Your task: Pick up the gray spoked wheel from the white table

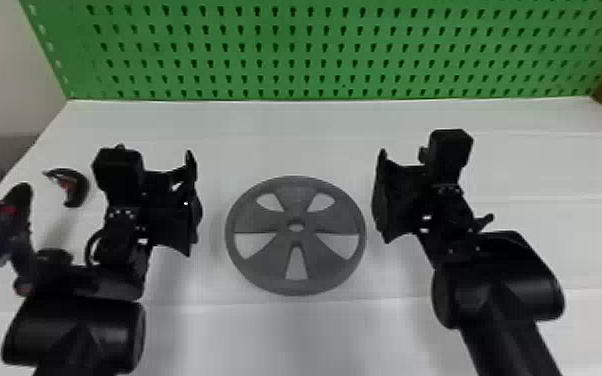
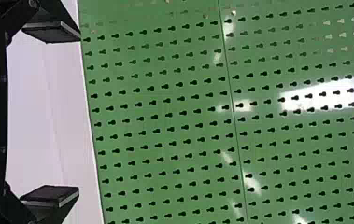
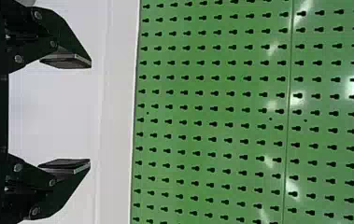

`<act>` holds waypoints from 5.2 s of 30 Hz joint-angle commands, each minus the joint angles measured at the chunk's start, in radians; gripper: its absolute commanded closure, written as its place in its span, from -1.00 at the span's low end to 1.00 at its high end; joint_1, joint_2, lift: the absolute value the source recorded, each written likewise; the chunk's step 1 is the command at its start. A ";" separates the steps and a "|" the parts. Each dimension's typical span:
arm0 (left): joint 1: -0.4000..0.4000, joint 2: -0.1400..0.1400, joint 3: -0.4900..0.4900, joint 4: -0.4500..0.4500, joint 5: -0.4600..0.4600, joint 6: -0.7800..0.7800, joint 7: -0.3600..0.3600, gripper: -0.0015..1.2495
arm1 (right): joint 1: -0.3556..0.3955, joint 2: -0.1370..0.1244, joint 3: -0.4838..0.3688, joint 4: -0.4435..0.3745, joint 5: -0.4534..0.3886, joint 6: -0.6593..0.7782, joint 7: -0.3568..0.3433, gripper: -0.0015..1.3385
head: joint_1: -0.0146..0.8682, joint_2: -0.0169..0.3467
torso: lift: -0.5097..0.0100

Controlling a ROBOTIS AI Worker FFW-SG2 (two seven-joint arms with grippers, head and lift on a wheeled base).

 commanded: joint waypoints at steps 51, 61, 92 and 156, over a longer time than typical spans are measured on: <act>-0.034 0.023 -0.049 0.000 -0.015 0.021 0.000 -0.79 | -0.652 -0.105 0.042 0.400 -0.304 1.319 -0.010 -0.25 | 0.77 -0.81 | 0.61; -0.041 0.031 -0.058 0.000 -0.015 0.024 0.000 -0.79 | -0.678 -0.144 0.120 0.539 -0.430 1.319 -0.010 -0.25 | 0.77 -0.81 | 0.61; -0.041 0.035 -0.056 0.001 -0.013 0.027 0.000 -0.79 | -0.742 -0.192 0.453 0.587 -0.714 1.319 -0.010 -0.25 | 0.77 -0.81 | 0.61; -0.052 0.035 -0.076 0.006 -0.024 0.039 0.000 -0.80 | -0.808 -0.069 0.386 0.739 -0.741 1.319 -0.125 -0.25 | 0.77 -0.81 | 0.62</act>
